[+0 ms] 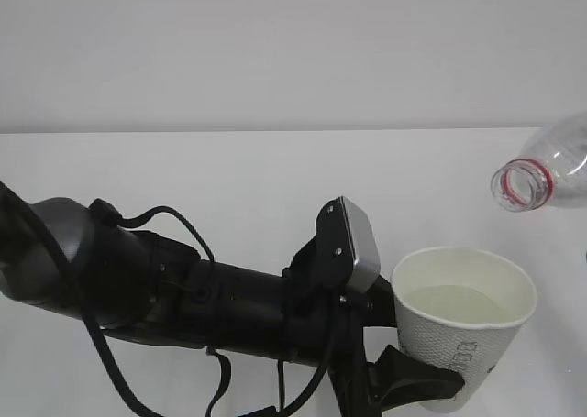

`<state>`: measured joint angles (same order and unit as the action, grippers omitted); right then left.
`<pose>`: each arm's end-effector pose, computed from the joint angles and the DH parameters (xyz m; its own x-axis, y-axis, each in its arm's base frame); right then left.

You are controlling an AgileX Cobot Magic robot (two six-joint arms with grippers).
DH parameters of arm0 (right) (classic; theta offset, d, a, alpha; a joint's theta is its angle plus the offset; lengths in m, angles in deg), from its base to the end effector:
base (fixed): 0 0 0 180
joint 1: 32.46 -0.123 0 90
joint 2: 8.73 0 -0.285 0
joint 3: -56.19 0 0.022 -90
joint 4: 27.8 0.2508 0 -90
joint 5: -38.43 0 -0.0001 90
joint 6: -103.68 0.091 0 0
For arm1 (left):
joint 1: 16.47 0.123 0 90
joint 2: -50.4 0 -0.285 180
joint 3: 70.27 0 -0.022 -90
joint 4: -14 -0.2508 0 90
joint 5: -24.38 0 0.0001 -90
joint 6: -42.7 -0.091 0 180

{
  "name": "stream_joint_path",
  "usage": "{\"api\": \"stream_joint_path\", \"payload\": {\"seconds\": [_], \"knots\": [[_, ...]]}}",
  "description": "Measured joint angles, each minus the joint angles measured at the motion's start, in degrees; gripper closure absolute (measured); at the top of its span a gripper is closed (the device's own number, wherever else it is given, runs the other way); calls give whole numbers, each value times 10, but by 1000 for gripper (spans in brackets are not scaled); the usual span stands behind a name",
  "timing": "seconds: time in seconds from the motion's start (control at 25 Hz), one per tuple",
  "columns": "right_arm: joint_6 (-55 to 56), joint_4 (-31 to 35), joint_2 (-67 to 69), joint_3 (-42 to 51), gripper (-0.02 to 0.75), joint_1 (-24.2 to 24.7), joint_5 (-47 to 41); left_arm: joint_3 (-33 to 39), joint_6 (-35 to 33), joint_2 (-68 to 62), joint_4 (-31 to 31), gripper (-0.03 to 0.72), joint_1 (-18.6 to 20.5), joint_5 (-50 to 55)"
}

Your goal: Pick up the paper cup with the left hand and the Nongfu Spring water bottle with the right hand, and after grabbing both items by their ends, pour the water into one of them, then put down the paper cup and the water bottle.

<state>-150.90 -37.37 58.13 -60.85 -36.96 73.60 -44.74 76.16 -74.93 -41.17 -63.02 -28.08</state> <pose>0.1837 0.0232 0.2333 0.1602 -0.9772 -0.1396 -0.1094 0.1230 -0.9864 0.2109 -0.3087 0.1187 -0.1504 0.3076 -0.9395 0.9886 0.0502 -0.1418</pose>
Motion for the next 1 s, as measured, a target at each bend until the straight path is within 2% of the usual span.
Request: {"api": "stream_joint_path", "payload": {"seconds": [0.72,1.0], "knots": [[50,47,0,0,316,0,0,0,0,-1,0,196,0,-1],[141,50,0,0,316,0,8,0,0,-1,0,196,0,-1]]}}
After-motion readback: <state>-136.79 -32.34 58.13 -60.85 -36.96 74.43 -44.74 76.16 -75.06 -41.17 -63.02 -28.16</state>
